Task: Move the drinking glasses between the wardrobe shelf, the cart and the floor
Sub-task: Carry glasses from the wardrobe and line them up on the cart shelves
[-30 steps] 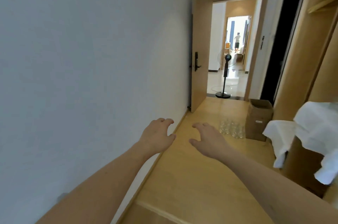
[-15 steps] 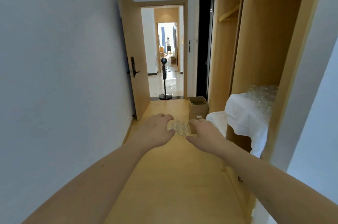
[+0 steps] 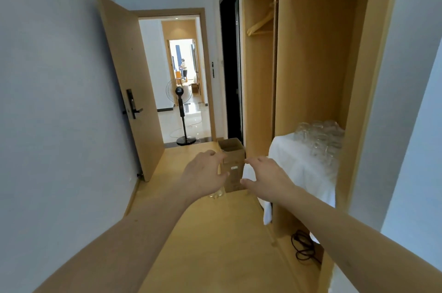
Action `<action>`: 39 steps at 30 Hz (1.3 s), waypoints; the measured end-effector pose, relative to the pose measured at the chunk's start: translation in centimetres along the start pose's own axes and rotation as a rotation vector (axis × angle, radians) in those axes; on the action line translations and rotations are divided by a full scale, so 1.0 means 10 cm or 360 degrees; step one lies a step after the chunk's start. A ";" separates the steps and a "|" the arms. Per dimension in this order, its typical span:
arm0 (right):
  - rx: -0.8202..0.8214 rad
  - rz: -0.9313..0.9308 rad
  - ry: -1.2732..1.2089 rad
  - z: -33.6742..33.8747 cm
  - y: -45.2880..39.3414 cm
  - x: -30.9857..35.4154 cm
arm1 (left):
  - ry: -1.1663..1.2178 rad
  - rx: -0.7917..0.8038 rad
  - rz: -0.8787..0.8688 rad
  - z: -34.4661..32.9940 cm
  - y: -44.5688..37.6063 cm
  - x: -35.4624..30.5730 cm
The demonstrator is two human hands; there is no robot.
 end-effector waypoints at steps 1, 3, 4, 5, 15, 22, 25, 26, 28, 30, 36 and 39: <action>0.0004 -0.0018 0.0006 -0.01 -0.07 -0.10 | 0.0013 -0.0004 -0.0016 -0.07 -0.12 -0.02; 0.0006 -0.0054 0.0024 -0.02 -0.20 -0.28 | 0.0033 0.0007 -0.0032 -0.21 -0.33 -0.07; 0.0013 -0.0070 0.0040 -0.02 -0.26 -0.35 | 0.0038 0.0022 -0.0041 -0.28 -0.42 -0.08; 0.0023 -0.0090 0.0049 -0.03 -0.30 -0.41 | 0.0041 0.0037 -0.0056 -0.34 -0.51 -0.09; 0.0073 -0.0378 0.0203 -0.23 -0.90 -1.03 | 0.0122 0.0161 -0.0307 -0.95 -1.68 -0.11; 0.0177 -0.0685 0.0193 -0.41 -1.50 -1.41 | 0.0045 0.0395 -0.0561 -1.26 -2.67 0.00; 0.0222 -0.0787 0.0207 -0.41 -1.72 -1.54 | 0.0019 0.0480 -0.0675 -1.29 -3.09 -0.02; 0.0227 -0.0825 0.0217 -0.40 -1.80 -1.59 | 0.0035 0.0500 -0.0711 -1.30 -3.22 -0.03; 0.0219 -0.0898 0.0237 -0.39 -1.95 -1.65 | 0.0070 0.0512 -0.0780 -1.33 -3.42 -0.03; 0.0194 -0.0959 0.0250 -0.38 -2.07 -1.68 | 0.0088 0.0504 -0.0840 -1.35 -3.58 -0.04; 0.0151 -0.1115 0.0315 -0.36 -2.32 -1.79 | 0.0106 0.0532 -0.1026 -1.42 -4.00 -0.14; 0.0160 -0.1183 0.0324 -0.30 -2.40 -1.90 | 0.0160 0.0556 -0.1084 -1.46 -4.18 -0.24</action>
Point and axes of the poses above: each hand's wrist, its own y-axis away from the middle knuckle, its own z-axis out of the back of the hand, x = y × z, the point moved 2 cm from there along -y, towards the middle knuckle, and after that the axes turned 8 degrees about z, right-handed, at the moved point
